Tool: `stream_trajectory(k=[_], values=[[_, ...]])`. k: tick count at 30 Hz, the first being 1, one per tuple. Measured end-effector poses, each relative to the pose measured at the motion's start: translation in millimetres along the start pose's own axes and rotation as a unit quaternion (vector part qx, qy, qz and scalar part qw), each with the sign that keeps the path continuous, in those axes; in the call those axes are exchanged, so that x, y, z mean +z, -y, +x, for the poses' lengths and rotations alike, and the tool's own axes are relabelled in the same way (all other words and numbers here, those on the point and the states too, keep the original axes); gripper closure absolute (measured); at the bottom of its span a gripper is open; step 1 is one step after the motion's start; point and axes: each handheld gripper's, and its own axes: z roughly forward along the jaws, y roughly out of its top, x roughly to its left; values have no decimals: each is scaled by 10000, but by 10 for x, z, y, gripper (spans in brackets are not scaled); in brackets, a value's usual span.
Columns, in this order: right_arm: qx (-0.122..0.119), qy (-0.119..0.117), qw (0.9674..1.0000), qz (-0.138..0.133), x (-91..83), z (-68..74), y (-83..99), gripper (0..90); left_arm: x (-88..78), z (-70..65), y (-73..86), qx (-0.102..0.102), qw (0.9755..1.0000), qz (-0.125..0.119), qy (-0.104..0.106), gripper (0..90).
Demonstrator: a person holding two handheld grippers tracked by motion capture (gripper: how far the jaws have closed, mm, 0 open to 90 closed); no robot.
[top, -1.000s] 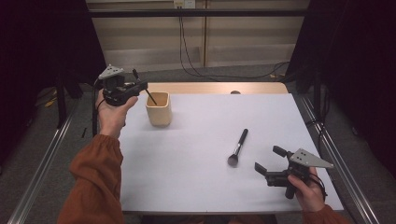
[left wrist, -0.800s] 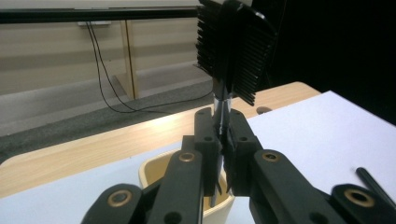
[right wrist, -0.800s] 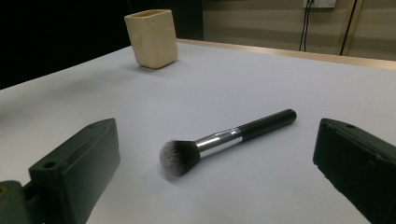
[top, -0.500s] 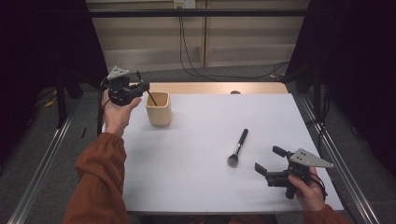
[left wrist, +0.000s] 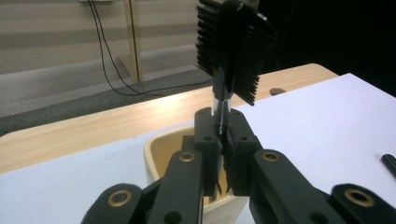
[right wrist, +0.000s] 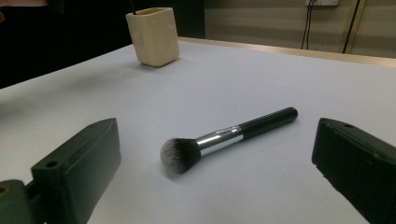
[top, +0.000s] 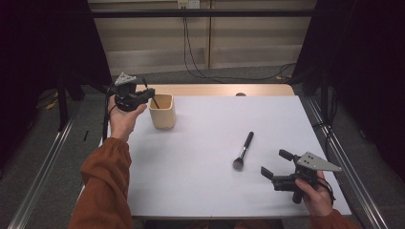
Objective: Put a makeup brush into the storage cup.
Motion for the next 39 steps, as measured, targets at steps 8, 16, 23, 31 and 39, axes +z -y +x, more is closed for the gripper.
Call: stream_trajectory(k=[8,16,23,31,39], values=[[32,-4,10000,8,-3,-3,3,7,77,-18,41,55,9999,91,-44,855],[48,-21,10000,19,-3,-1,6,8,135,-14,108,28,9999,147,-54,854],[54,-33,10000,46,5,2,7,8,183,2,187,0,9997,219,-50,853],[75,-71,9999,60,7,-4,10,9,205,28,243,-5,9992,377,-93,848],[75,-88,9999,76,10,-1,10,9,237,14,287,-1,9983,577,-123,752]])
